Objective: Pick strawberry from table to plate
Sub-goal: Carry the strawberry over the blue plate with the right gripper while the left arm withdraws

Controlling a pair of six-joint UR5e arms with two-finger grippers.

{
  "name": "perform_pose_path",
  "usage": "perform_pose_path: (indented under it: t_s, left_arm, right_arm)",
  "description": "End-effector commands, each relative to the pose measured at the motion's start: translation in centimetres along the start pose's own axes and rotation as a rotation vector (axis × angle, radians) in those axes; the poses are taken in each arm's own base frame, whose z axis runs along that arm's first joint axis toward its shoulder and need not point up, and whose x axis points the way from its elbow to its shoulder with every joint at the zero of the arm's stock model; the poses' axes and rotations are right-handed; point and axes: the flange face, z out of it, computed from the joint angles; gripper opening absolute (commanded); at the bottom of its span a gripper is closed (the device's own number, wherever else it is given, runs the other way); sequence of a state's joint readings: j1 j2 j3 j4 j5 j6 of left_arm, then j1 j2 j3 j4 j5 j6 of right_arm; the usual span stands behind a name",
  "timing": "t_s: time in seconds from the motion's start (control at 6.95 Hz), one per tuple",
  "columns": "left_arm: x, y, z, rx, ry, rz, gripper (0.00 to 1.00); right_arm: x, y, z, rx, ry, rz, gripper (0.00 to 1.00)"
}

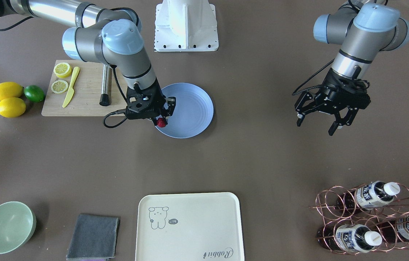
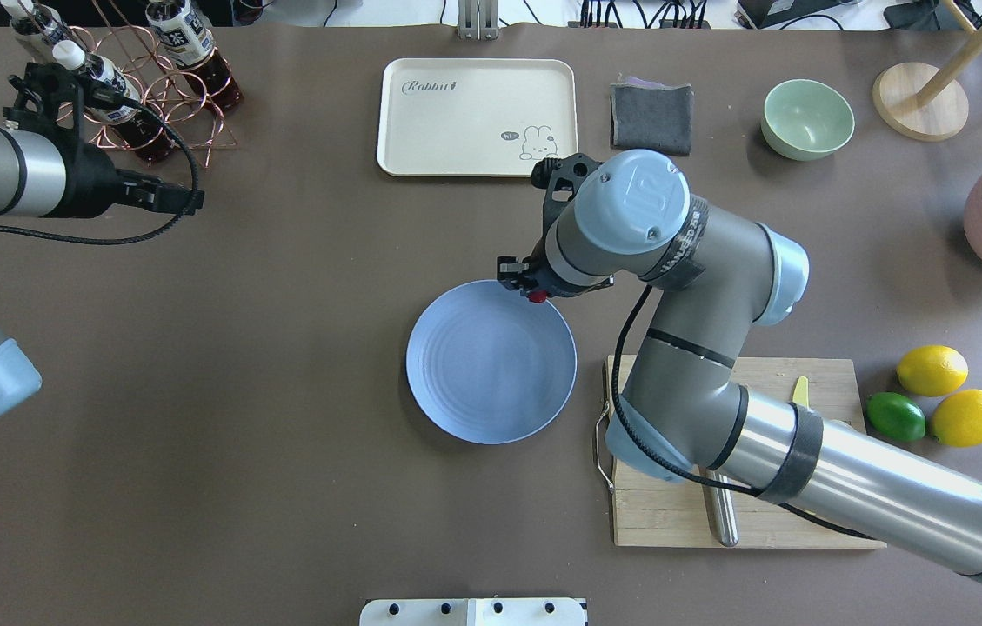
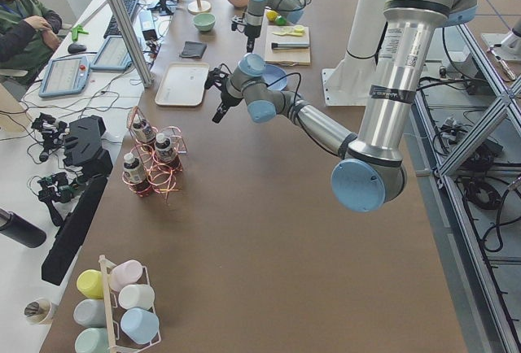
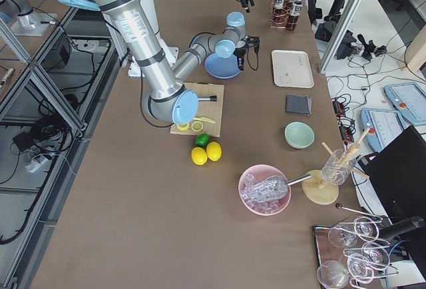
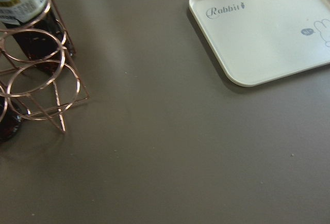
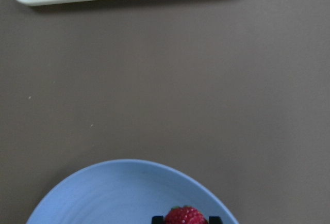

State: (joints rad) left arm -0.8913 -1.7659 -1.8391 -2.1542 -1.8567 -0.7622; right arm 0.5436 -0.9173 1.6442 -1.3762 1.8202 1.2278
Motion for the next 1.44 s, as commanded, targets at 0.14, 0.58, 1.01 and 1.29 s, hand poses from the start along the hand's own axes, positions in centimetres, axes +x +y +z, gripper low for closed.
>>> perform_pose_path:
  t_s: [0.14,0.58,1.01,1.29]
  left_arm:
    - [-9.7,0.3,-1.7,-0.143,0.023,-0.042,0.98]
    - [-13.3,2.3,-2.1,-0.214,-0.043,-0.022,0.98]
    - [-13.3,2.1,-2.6,-0.21,-0.033,-0.025,0.98]
    - [-13.8,1.8,-3.2,-0.217,-0.014,-0.042,0.98]
  right_arm:
    - [-4.3,6.1,1.9,-0.015,0.0,-0.054,0.0]
    - [-4.2,7.3,4.0,-0.008,0.036,-0.069,0.0]
    - [-3.8,7.4,4.9,-0.01,0.049,-0.065,0.4]
    - [-4.0,7.5,5.0,-0.01,0.048,-0.054,1.0]
